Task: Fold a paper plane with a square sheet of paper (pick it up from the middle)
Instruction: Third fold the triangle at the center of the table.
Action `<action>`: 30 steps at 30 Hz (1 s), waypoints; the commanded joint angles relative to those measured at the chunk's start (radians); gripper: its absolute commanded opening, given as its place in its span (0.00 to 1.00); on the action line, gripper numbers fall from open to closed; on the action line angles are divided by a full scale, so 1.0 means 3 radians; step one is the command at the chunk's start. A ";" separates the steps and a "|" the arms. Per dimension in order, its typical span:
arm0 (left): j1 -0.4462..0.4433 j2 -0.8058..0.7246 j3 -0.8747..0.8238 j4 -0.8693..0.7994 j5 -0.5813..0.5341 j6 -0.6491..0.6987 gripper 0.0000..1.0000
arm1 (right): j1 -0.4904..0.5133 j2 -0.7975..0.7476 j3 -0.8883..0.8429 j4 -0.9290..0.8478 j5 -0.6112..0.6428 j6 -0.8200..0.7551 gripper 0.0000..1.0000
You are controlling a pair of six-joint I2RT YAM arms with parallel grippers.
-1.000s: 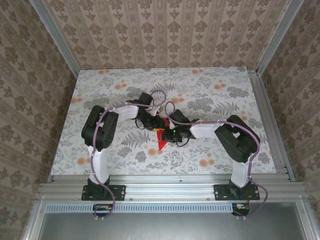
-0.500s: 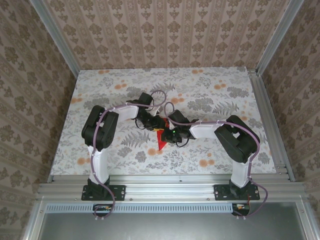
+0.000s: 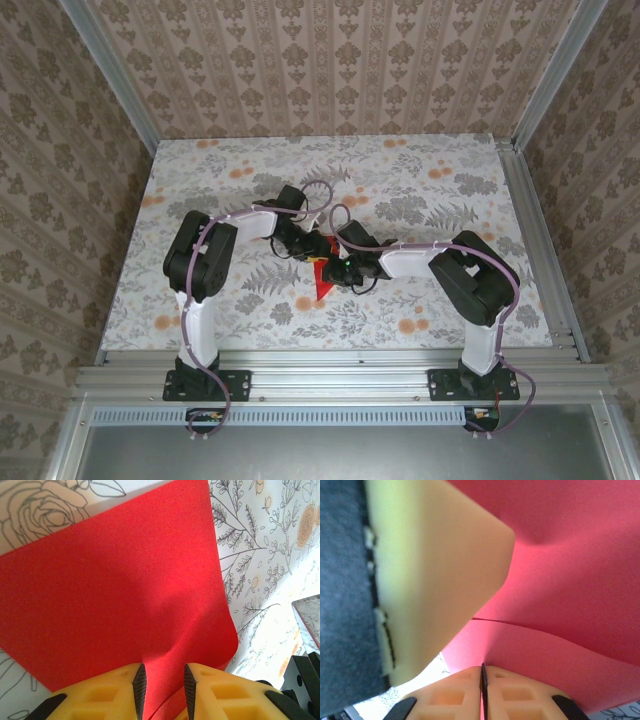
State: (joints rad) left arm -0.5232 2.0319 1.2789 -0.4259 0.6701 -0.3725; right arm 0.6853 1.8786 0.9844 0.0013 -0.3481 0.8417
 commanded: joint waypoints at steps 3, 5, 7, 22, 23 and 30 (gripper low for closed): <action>-0.0029 0.0100 -0.0037 -0.0057 -0.0014 0.0063 0.31 | -0.0006 0.0011 -0.0090 0.0056 0.0136 0.0096 0.13; -0.0027 0.0099 -0.0047 -0.0053 -0.0017 0.0062 0.31 | -0.0004 0.0007 -0.0090 0.0042 0.0147 0.0100 0.13; -0.0030 0.0096 -0.0050 -0.0053 -0.0010 0.0061 0.31 | -0.0007 -0.0003 -0.0105 0.0054 0.0166 0.0121 0.13; -0.0030 0.0094 -0.0052 -0.0065 -0.0016 0.0066 0.31 | -0.0056 -0.0079 -0.0191 0.0194 0.0194 0.0235 0.13; -0.0030 0.0089 -0.0056 -0.0066 -0.0015 0.0069 0.31 | -0.0060 -0.0074 -0.0195 0.0186 0.0194 0.0241 0.13; -0.0029 0.0044 -0.0055 -0.0068 -0.0004 0.0058 0.31 | -0.0060 -0.0009 -0.0181 0.0108 0.0232 0.0233 0.13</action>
State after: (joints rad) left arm -0.5232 2.0319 1.2789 -0.4194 0.6697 -0.3725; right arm 0.6788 1.8709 0.9459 0.0723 -0.3447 0.9012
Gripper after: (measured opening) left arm 0.310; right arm 0.132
